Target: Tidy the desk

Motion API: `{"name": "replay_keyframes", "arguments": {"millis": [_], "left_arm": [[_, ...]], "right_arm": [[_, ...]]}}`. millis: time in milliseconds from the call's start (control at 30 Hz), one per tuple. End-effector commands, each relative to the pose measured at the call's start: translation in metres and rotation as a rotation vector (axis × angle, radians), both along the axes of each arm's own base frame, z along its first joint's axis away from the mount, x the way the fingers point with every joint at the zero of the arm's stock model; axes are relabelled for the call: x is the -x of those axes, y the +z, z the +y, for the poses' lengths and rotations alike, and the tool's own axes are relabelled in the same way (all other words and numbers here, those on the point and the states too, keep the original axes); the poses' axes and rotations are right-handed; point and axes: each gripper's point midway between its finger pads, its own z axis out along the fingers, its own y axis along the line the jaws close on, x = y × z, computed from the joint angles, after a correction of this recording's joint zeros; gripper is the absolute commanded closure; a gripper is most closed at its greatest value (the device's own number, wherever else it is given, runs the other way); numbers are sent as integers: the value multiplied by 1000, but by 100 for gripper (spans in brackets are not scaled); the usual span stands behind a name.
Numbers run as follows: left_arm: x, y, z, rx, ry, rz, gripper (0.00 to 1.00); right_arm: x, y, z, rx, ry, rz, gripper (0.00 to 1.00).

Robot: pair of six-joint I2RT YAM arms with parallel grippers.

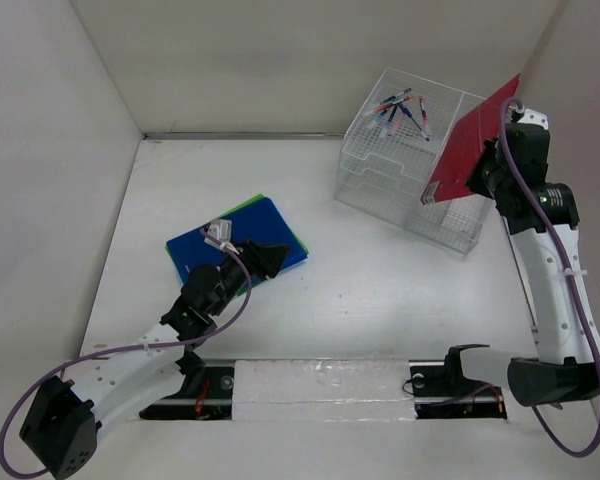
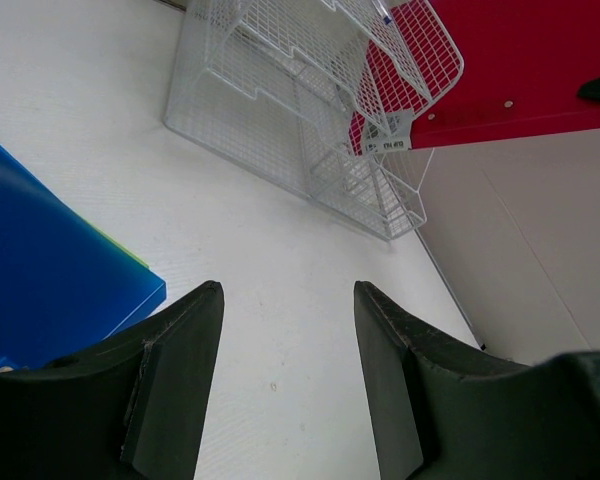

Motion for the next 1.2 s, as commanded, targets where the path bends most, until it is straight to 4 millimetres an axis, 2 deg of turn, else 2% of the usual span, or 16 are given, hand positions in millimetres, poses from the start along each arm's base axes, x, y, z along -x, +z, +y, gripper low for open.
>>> {"name": "replay_keyframes", "arguments": {"millis": [0, 67, 167, 367, 433, 800, 1167], "left_arm": [[2, 17, -1, 40, -9, -56, 49], [2, 17, -1, 40, -11, -54, 49], [2, 16, -3, 39, -15, -50, 49], [2, 15, -2, 37, -11, -51, 49], [2, 14, -2, 37, -11, -47, 49], [3, 15, -4, 42, -23, -48, 49], [2, 14, -5, 43, -26, -45, 49]], "right_arm": [[-21, 42, -9, -14, -34, -151, 100], [-23, 55, -19, -17, -59, -180, 100], [-32, 61, -30, -24, -76, -187, 100], [-45, 48, -32, -50, -54, -168, 100], [-46, 37, -29, -62, -42, -148, 100], [-39, 6, -15, -91, -6, -86, 100], [-20, 18, -6, -59, 0, -90, 100]]}}
